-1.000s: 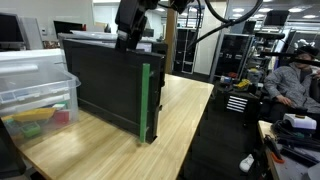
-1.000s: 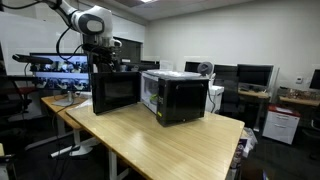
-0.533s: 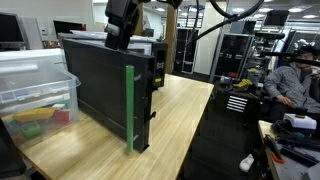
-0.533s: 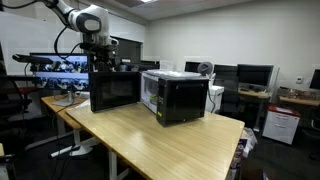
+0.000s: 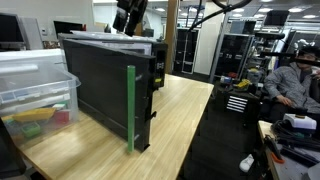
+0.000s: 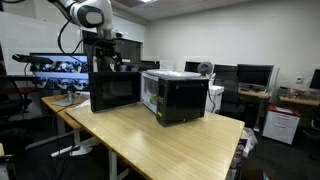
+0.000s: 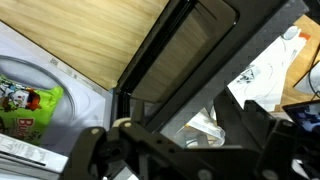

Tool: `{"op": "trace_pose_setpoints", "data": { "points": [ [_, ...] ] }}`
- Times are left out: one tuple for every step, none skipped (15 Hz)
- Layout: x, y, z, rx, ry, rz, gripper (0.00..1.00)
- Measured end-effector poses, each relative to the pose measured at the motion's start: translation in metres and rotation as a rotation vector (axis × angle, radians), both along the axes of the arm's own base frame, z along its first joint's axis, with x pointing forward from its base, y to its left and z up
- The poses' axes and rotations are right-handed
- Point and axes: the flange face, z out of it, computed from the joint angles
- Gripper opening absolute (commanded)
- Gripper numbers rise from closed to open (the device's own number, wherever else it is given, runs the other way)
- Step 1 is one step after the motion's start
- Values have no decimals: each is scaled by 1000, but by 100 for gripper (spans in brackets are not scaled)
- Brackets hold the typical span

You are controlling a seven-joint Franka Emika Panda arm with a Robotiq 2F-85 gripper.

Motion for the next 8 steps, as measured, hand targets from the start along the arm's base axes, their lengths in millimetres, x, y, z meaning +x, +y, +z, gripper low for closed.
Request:
{"op": "trace_pose_setpoints", "data": {
  "points": [
    [-3,-8,-5,-7,9,-11,100],
    [-6,-17,-12,-16,24,-22,100],
    [-10,-24,-20,-21,41,-29,100],
    [-17,-33,-35,-28,68,-32,100],
    [-22,-41,-47,-35,92,-30,100],
    [-28,-49,-60,-45,113,-13,100],
    [-32,-55,-68,-53,127,-3,100],
    [-35,-62,-75,-63,139,0,100]
  ]
}}
